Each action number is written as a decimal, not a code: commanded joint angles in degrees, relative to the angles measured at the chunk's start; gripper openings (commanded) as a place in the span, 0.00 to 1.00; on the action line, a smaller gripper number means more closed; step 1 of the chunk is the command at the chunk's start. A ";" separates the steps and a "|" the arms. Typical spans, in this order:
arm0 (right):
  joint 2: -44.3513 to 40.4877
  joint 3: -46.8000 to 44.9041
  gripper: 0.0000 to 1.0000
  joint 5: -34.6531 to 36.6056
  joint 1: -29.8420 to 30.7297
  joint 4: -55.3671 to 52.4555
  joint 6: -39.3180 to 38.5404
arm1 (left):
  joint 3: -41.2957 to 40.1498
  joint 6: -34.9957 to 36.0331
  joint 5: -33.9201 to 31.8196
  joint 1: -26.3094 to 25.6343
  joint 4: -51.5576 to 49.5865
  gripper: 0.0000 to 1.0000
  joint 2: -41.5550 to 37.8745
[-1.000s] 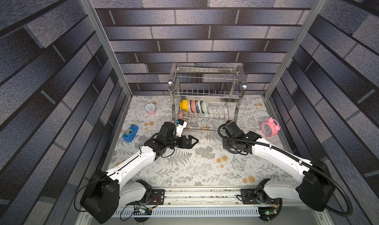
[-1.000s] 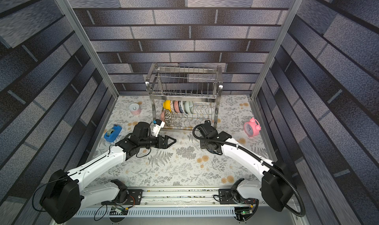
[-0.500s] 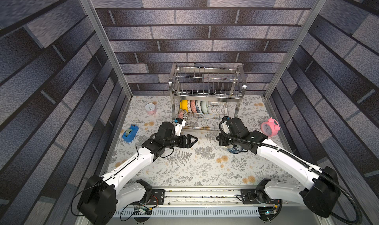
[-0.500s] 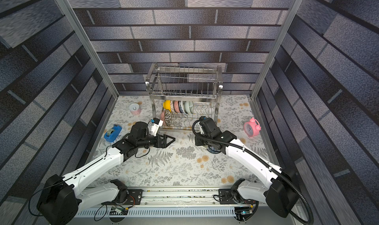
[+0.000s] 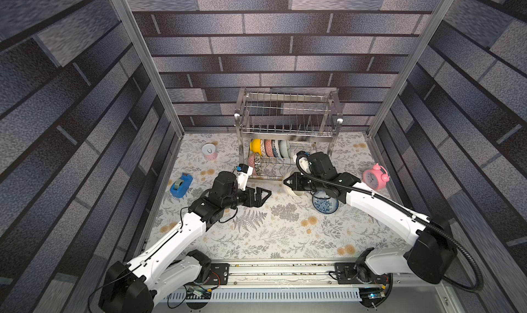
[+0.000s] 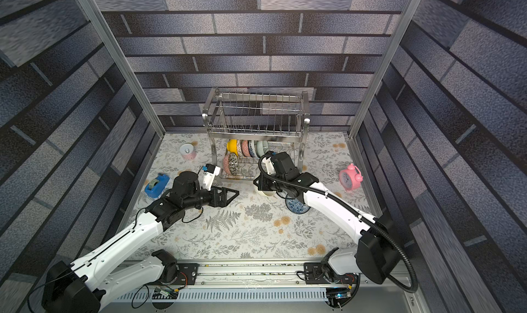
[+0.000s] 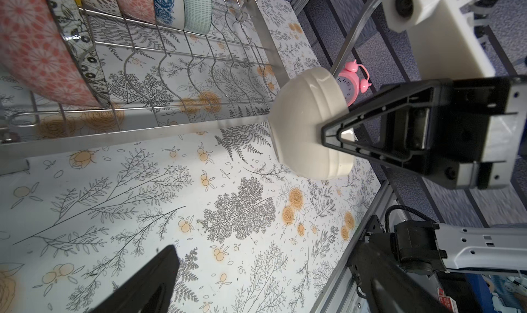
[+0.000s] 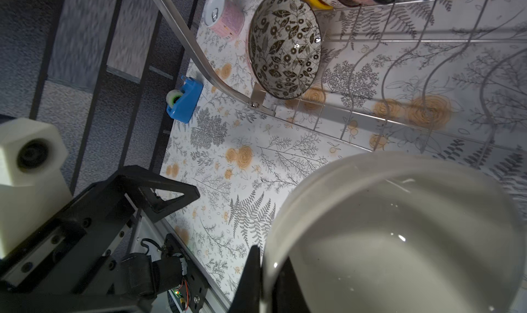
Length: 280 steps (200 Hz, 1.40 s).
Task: Load bowls into a dish rack
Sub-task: Pick up the bowl from the bowl, then place the bowl in the dish rack.
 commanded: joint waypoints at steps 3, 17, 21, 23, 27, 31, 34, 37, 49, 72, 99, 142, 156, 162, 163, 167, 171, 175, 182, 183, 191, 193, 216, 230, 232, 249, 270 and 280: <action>2.10 3.03 0.00 -5.40 -1.03 9.44 3.69 | -0.12 1.26 -1.15 1.03 -2.72 1.00 -2.64; 3.55 3.39 0.00 -6.50 -1.30 11.78 4.86 | -0.27 1.29 -1.14 1.52 -3.55 1.00 -3.55; 3.95 3.44 0.00 -7.07 -1.49 12.75 5.14 | -0.28 1.31 -1.12 1.70 -3.80 1.00 -3.84; 4.16 3.44 0.00 -7.50 -1.48 13.24 5.33 | -0.33 1.22 -1.18 1.80 -3.94 1.00 -3.99; 4.49 3.44 0.00 -8.08 -1.56 14.20 5.59 | -0.43 1.17 -1.30 1.89 -4.07 1.00 -4.26; 4.80 3.48 0.00 -8.48 -1.61 15.01 5.97 | -0.54 1.06 -1.48 2.06 -4.25 1.00 -4.58; 5.12 3.52 0.00 -8.66 -1.65 15.51 6.17 | -0.56 1.01 -1.58 2.14 -4.35 1.00 -4.77; 5.37 3.60 0.00 -8.84 -1.65 15.87 6.34 | -0.62 0.95 -1.76 2.22 -4.56 1.00 -4.97; 6.54 3.95 0.00 -9.63 -1.82 17.29 7.19 | -0.90 0.92 -2.10 2.59 -5.10 1.00 -5.70; 8.60 3.80 0.00 -11.30 -2.18 20.92 9.50 | -1.21 0.87 -2.07 3.28 -5.75 1.00 -6.72; 10.93 3.79 0.00 -13.00 -2.79 25.18 12.24 | -1.25 0.73 -1.79 3.82 -6.33 1.00 -7.37; 14.41 4.92 0.00 -14.14 -3.47 29.72 14.99 | -1.48 0.61 -1.98 4.19 -6.99 1.00 -8.31; 15.51 5.09 0.00 -14.80 -3.72 31.88 16.32 | -1.77 0.50 -2.26 4.31 -7.00 0.99 -8.87; 16.01 5.19 0.00 -15.15 -3.85 32.78 16.88 | -1.91 0.49 -2.33 4.32 -7.01 1.00 -9.09; 16.11 5.19 0.00 -15.22 -3.85 32.91 16.99 | -1.93 0.43 -2.33 4.34 -7.05 1.00 -9.12; 16.51 5.15 0.00 -15.35 -3.87 33.64 17.38 | -2.04 0.38 -2.36 4.43 -7.08 1.00 -9.29; 16.78 5.11 0.00 -15.53 -3.97 34.41 17.83 | -2.12 0.38 -2.31 4.45 -7.09 1.00 -9.35; 17.11 5.11 0.00 -15.63 -4.07 35.02 18.23 | -2.12 0.37 -2.42 4.53 -7.12 1.00 -9.54; 17.77 5.06 0.00 -15.76 -4.18 36.23 18.92 | -2.20 0.36 -2.34 4.62 -7.43 1.00 -9.71; 17.78 5.09 0.00 -15.83 -4.19 36.39 19.06 | -2.21 0.36 -2.34 4.62 -7.44 1.00 -9.70; 18.41 5.11 0.00 -15.99 -4.29 37.50 19.63 | -2.21 0.38 -2.28 4.71 -7.76 1.00 -9.94; 18.52 5.17 0.00 -15.99 -4.36 37.76 19.77 | -2.17 0.44 -2.32 4.71 -7.78 1.00 -10.00; 20.21 5.59 0.00 -16.10 -4.55 40.37 21.18 | -2.15 0.53 -2.41 5.01 -8.41 1.00 -10.60; 21.41 6.27 0.00 -16.28 -4.71 41.62 22.00 | -2.13 0.58 -2.43 5.24 -8.58 1.00 -10.96; 21.53 6.36 0.00 -16.33 -4.70 41.80 22.14 | -2.18 0.62 -2.43 5.28 -8.67 1.00 -10.98; 22.95 6.94 0.00 -16.68 -4.99 43.64 23.41 | -2.18 0.56 -2.29 5.47 -8.76 1.00 -11.18; 24.68 7.48 0.00 -17.04 -5.41 46.37 25.48 | -2.30 0.62 -2.19 5.59 -8.85 1.00 -11.19; 25.44 7.65 0.00 -17.22 -5.52 47.64 26.33 | -2.30 0.60 -2.18 5.67 -8.85 1.00 -11.13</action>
